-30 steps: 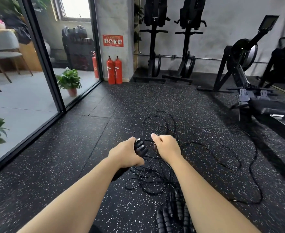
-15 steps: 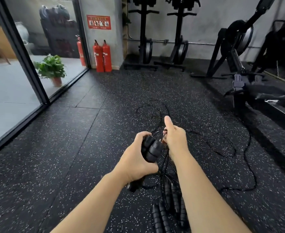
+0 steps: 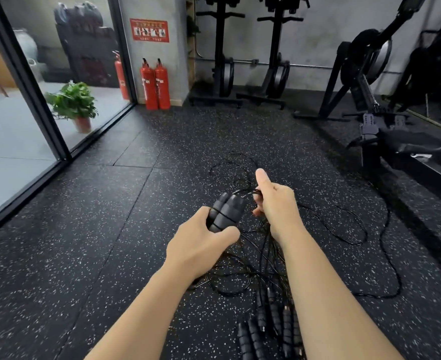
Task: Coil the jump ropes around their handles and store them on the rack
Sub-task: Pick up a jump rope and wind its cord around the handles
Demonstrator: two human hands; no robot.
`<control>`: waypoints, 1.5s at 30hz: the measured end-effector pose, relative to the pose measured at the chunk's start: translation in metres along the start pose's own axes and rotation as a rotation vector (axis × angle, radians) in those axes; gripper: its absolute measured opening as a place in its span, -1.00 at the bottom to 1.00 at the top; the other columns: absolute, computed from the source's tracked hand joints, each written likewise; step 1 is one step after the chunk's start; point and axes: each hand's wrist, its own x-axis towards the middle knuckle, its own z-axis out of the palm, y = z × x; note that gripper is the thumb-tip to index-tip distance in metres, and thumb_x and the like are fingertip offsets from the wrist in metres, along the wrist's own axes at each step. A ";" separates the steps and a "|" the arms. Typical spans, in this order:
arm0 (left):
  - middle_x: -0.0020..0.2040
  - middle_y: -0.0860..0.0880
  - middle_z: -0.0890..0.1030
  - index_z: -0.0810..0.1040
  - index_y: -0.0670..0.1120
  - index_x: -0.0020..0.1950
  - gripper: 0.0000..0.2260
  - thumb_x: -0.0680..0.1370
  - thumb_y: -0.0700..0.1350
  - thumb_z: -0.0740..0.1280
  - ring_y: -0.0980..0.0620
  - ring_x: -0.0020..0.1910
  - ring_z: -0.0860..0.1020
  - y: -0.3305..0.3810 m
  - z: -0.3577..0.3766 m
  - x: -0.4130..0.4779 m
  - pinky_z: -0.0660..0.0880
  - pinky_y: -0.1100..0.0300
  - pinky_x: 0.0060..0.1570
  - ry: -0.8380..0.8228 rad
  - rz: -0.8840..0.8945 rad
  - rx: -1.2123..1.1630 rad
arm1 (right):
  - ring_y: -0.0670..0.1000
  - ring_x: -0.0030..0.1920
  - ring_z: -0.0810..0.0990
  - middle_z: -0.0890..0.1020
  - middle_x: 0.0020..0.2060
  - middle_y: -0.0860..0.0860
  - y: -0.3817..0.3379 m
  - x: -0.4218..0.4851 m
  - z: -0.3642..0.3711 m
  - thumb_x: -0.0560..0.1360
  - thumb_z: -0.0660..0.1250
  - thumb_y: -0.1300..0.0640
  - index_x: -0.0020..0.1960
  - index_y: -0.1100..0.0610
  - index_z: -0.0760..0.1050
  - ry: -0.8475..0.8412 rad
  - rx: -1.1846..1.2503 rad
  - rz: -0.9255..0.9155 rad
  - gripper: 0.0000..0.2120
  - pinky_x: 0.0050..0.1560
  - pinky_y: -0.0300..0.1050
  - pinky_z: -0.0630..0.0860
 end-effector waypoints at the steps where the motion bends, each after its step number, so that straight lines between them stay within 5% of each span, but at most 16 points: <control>1: -0.34 0.09 0.50 0.38 0.03 -0.21 -0.70 0.21 0.19 0.27 0.02 -0.34 0.44 -0.001 -0.003 0.001 0.36 0.10 -0.26 0.004 -0.022 -0.090 | -0.09 -0.41 0.44 0.53 -0.45 -0.05 -0.002 -0.002 -0.002 0.58 0.25 -0.09 -0.29 0.13 0.49 -0.067 0.012 -0.012 -0.62 -0.26 -0.10 0.45; 6: -0.31 0.03 0.51 0.46 -0.02 -0.15 -0.80 0.38 0.05 0.38 0.03 -0.34 0.42 -0.008 -0.023 0.005 0.36 0.14 -0.31 0.068 -0.055 -0.284 | -0.03 -0.33 0.40 0.51 -0.37 -0.01 0.002 -0.001 -0.016 0.59 0.22 0.18 -0.12 0.13 0.56 -0.172 -0.041 -0.100 -0.82 -0.25 -0.16 0.38; 12: -0.34 0.14 0.56 0.49 0.06 -0.16 -0.68 0.25 0.23 0.40 0.09 -0.34 0.50 -0.004 -0.018 -0.001 0.40 0.15 -0.26 0.099 -0.008 -0.160 | -0.12 -0.55 0.23 0.39 -0.58 -0.13 0.011 -0.011 0.004 0.54 0.30 0.15 -0.36 0.15 0.43 -0.041 -0.139 -0.118 -0.70 -0.48 -0.23 0.22; 16: -0.18 0.25 0.62 0.47 0.22 0.05 -0.53 0.19 0.33 0.33 0.22 -0.16 0.58 0.001 -0.010 -0.004 0.51 0.12 -0.06 0.063 0.098 -0.020 | -0.05 -0.52 0.35 0.44 -0.60 -0.06 0.004 -0.020 0.024 0.41 0.34 0.22 -0.50 0.12 0.47 -0.269 -0.028 0.090 -0.69 -0.48 -0.26 0.28; 19: -0.17 0.22 0.63 0.46 0.20 0.00 -0.55 0.16 0.30 0.33 0.16 -0.14 0.59 0.002 -0.008 -0.003 0.54 0.03 0.00 0.024 0.123 -0.045 | -0.12 -0.48 0.54 0.59 -0.52 -0.05 0.001 -0.025 0.025 0.52 0.25 0.34 -0.37 0.15 0.56 -0.458 0.033 0.088 -0.69 -0.45 -0.35 0.43; 24: -0.14 0.15 0.64 0.50 0.14 -0.01 -0.60 0.20 0.18 0.44 0.10 -0.14 0.60 -0.001 -0.009 -0.006 0.55 0.06 -0.03 -0.088 0.133 -0.181 | 0.15 -0.23 0.53 0.64 -0.30 0.16 0.001 -0.024 0.015 0.28 0.37 0.08 -0.33 0.11 0.67 -0.602 -0.016 0.077 -0.87 -0.21 -0.09 0.38; 28: -0.12 0.11 0.64 0.53 0.09 0.05 -0.61 0.27 0.02 0.54 0.18 -0.20 0.56 -0.005 -0.009 -0.004 0.49 0.26 -0.15 -0.125 0.132 -0.300 | 0.18 -0.14 0.54 0.64 -0.20 0.26 0.000 -0.028 0.013 0.32 0.36 0.12 -0.20 0.20 0.66 -0.605 -0.017 0.093 -0.83 -0.12 0.01 0.45; 32: -0.13 0.04 0.65 0.53 0.05 0.03 -0.58 0.22 -0.01 0.55 0.09 -0.19 0.59 -0.005 -0.008 -0.004 0.57 0.08 -0.05 -0.105 0.111 -0.339 | 0.09 -0.21 0.61 0.68 -0.22 0.16 -0.002 -0.031 0.015 0.54 0.24 0.27 -0.20 0.14 0.67 -0.638 -0.146 0.084 -0.74 -0.18 -0.08 0.53; 35: -0.16 0.03 0.64 0.50 0.00 0.03 -0.60 0.29 -0.09 0.58 0.12 -0.28 0.61 -0.006 -0.011 -0.002 0.56 0.15 -0.15 -0.038 0.083 -0.346 | 0.06 -0.40 0.53 0.61 -0.36 0.15 0.000 -0.033 0.013 0.59 0.19 0.23 -0.24 0.18 0.60 -0.632 -0.263 0.104 -0.71 -0.31 -0.08 0.47; 39: -0.20 0.11 0.58 0.38 0.07 -0.08 -0.60 0.24 0.10 0.50 0.07 -0.26 0.54 -0.017 -0.027 0.007 0.47 0.08 -0.18 0.157 0.010 -0.001 | -0.04 -0.51 0.42 0.55 -0.49 0.04 0.004 -0.031 0.004 0.60 0.25 0.01 -0.30 0.17 0.57 -0.487 -0.591 0.002 -0.63 -0.34 -0.15 0.39; 42: -0.08 0.08 0.52 0.28 0.05 -0.04 -0.63 0.34 0.08 0.43 0.00 -0.17 0.53 -0.024 -0.036 0.007 0.34 0.13 -0.27 0.197 -0.049 0.415 | -0.04 -0.50 0.39 0.59 -0.47 0.01 0.000 -0.033 0.001 0.57 0.26 -0.06 -0.46 0.10 0.43 -0.328 -0.806 -0.188 -0.54 -0.33 -0.11 0.36; 45: -0.04 0.06 0.45 0.26 0.04 0.02 -0.63 0.40 0.05 0.40 -0.05 -0.15 0.50 -0.029 -0.037 0.006 0.33 0.13 -0.24 0.213 -0.040 0.605 | 0.02 -0.45 0.38 0.42 -0.53 -0.02 -0.008 -0.040 0.005 0.56 0.24 -0.10 -0.45 0.11 0.27 -0.244 -0.950 -0.370 -0.52 -0.36 -0.12 0.33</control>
